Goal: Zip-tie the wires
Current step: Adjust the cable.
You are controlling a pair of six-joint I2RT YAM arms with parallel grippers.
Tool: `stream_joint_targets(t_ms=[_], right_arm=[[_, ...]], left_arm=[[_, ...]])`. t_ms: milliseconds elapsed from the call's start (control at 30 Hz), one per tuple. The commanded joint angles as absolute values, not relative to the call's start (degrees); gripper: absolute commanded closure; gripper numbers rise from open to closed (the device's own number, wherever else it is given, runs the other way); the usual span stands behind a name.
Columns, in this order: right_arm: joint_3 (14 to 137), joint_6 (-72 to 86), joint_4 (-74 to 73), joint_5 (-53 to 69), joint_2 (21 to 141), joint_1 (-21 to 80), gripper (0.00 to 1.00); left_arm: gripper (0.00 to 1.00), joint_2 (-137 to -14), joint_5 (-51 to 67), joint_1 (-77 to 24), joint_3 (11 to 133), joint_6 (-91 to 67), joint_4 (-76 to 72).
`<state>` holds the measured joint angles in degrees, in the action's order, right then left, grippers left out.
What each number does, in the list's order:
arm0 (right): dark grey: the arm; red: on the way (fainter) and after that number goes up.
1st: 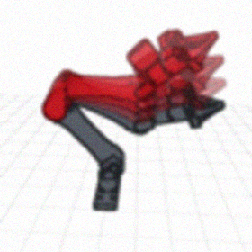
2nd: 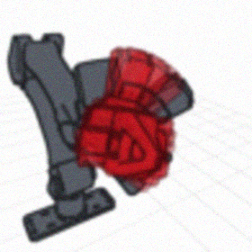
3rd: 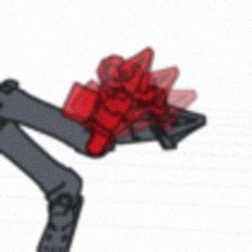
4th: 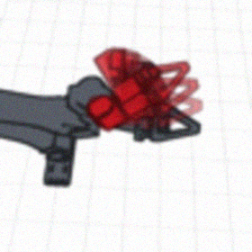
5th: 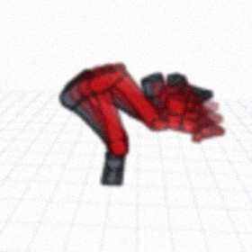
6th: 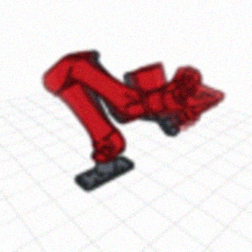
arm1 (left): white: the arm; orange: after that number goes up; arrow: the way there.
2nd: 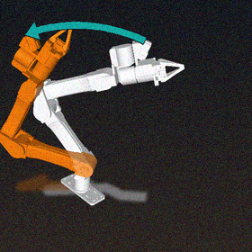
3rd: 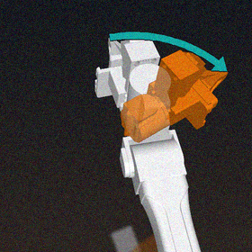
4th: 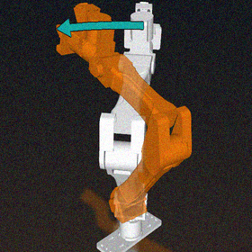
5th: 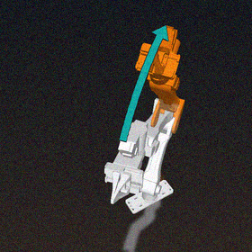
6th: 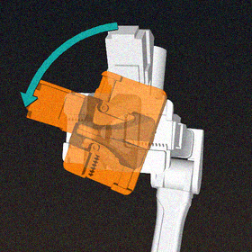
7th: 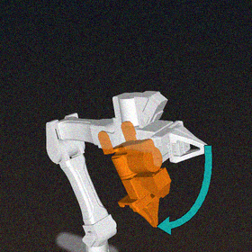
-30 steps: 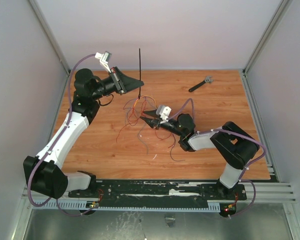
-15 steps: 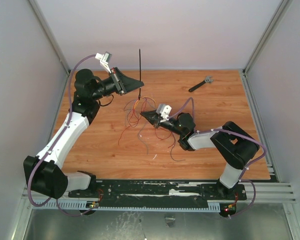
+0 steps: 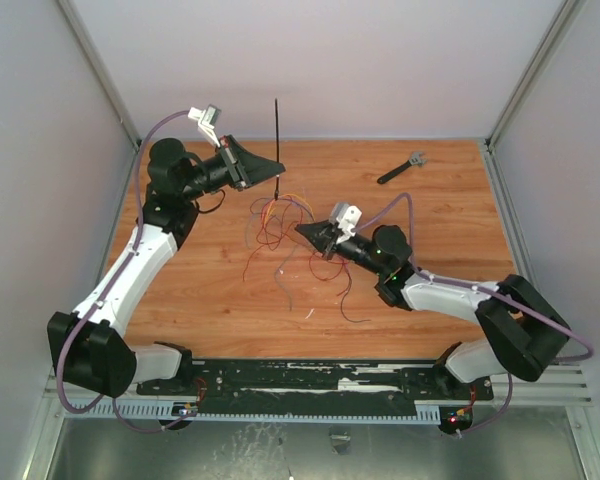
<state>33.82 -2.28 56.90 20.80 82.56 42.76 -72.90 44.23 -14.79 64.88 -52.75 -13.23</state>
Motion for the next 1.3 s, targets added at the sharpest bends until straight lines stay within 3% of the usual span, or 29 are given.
stream_joint_targets(t_ms=[0, 433, 733, 1267], right_arm=[[37.4, 0.0, 42.8, 23.3, 79.8, 42.5, 1.00], [37.4, -1.0, 33.4, 29.3, 76.4, 43.5, 1.00], [39.1, 0.7, 31.4, 22.9, 73.8, 42.9, 1.00], [39.2, 1.4, 25.7, 22.8, 68.6, 39.4, 1.00]], left_arm=[[1.00, -72.3, 44.9, -14.3, 63.0, -53.5, -17.5], [1.00, -75.2, 44.3, -13.6, 63.1, -53.9, -20.0], [1.00, -74.9, 44.8, -13.4, 60.6, -53.5, -20.4], [1.00, -74.8, 45.3, -11.3, 57.6, -53.5, -21.6]])
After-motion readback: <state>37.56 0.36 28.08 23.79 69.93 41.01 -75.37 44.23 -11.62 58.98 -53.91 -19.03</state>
